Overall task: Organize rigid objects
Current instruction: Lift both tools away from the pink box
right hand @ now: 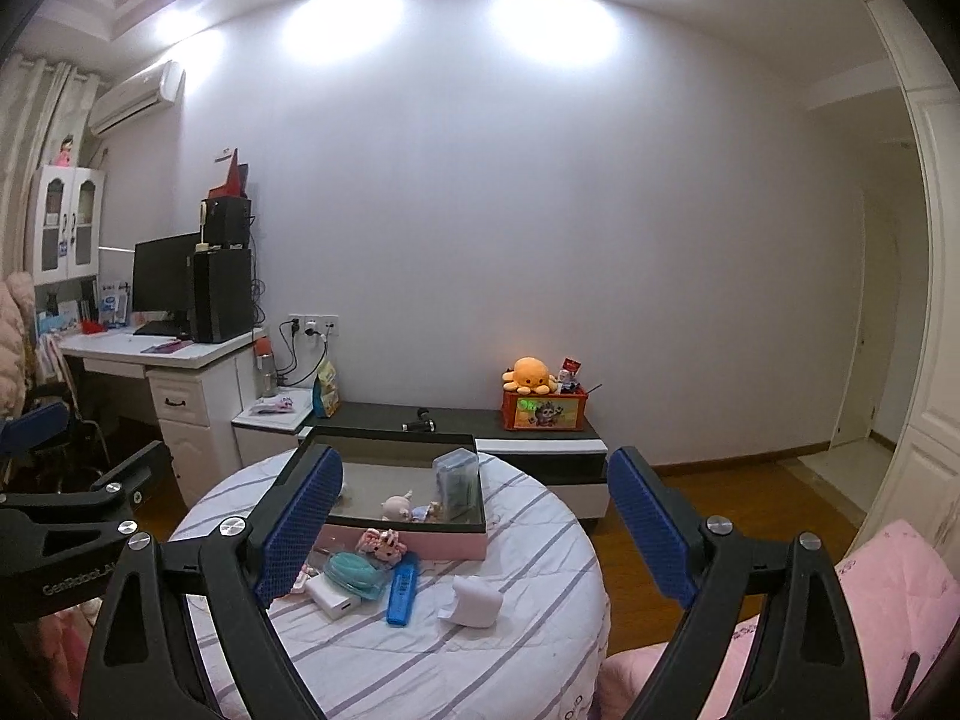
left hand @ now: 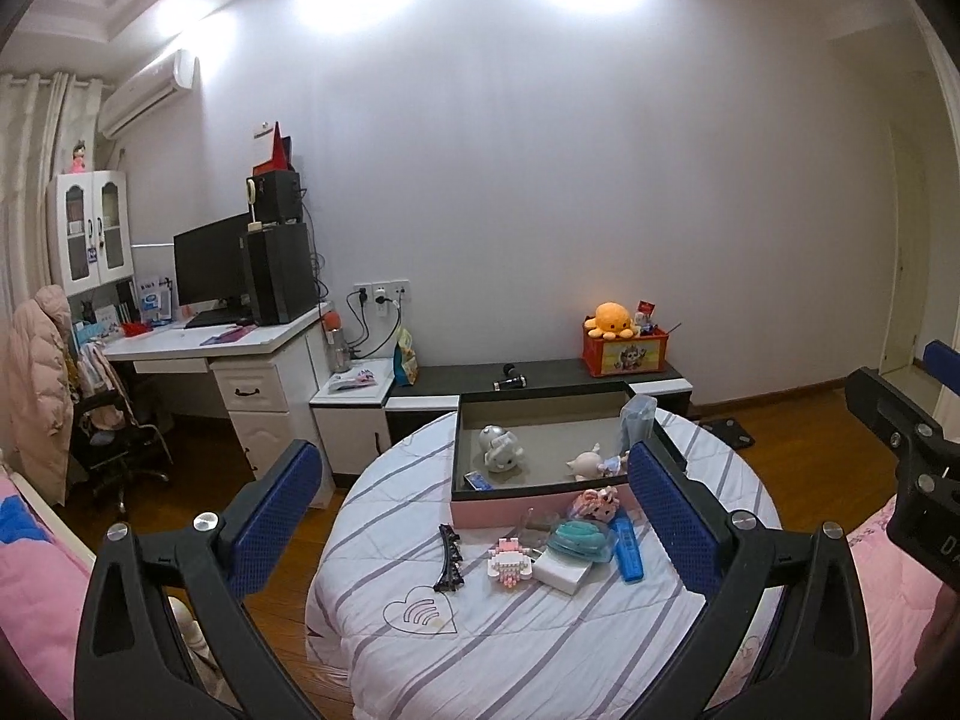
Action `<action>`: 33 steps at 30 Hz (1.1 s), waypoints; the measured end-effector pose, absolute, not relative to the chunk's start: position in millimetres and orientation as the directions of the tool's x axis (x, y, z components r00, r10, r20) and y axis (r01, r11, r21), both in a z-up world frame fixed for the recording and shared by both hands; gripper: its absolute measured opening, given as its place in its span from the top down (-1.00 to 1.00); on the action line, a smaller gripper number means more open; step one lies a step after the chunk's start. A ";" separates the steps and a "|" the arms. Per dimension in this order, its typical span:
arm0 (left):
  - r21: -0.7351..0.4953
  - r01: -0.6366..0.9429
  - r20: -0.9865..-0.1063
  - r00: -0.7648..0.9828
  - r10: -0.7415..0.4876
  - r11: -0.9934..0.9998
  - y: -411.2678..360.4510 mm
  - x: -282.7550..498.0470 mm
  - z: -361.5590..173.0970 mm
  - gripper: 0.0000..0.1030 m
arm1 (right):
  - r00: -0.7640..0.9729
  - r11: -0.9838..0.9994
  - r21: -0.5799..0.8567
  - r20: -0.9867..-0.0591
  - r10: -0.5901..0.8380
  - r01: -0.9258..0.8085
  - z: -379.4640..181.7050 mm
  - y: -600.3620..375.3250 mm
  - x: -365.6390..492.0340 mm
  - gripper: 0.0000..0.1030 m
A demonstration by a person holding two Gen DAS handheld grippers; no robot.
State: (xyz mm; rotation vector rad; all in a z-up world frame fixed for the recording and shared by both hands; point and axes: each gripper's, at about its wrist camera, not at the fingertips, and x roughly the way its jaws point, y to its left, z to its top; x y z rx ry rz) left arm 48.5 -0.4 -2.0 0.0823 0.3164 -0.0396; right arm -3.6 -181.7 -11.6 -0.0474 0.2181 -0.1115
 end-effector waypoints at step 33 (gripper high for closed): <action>0.136 -0.057 -0.785 0.603 0.143 0.989 42.6 226.9 -170.9 -1.00 | 0.648 0.984 -0.022 -0.750 -0.132 0.175 -181.3 -226.2 166.4 -0.78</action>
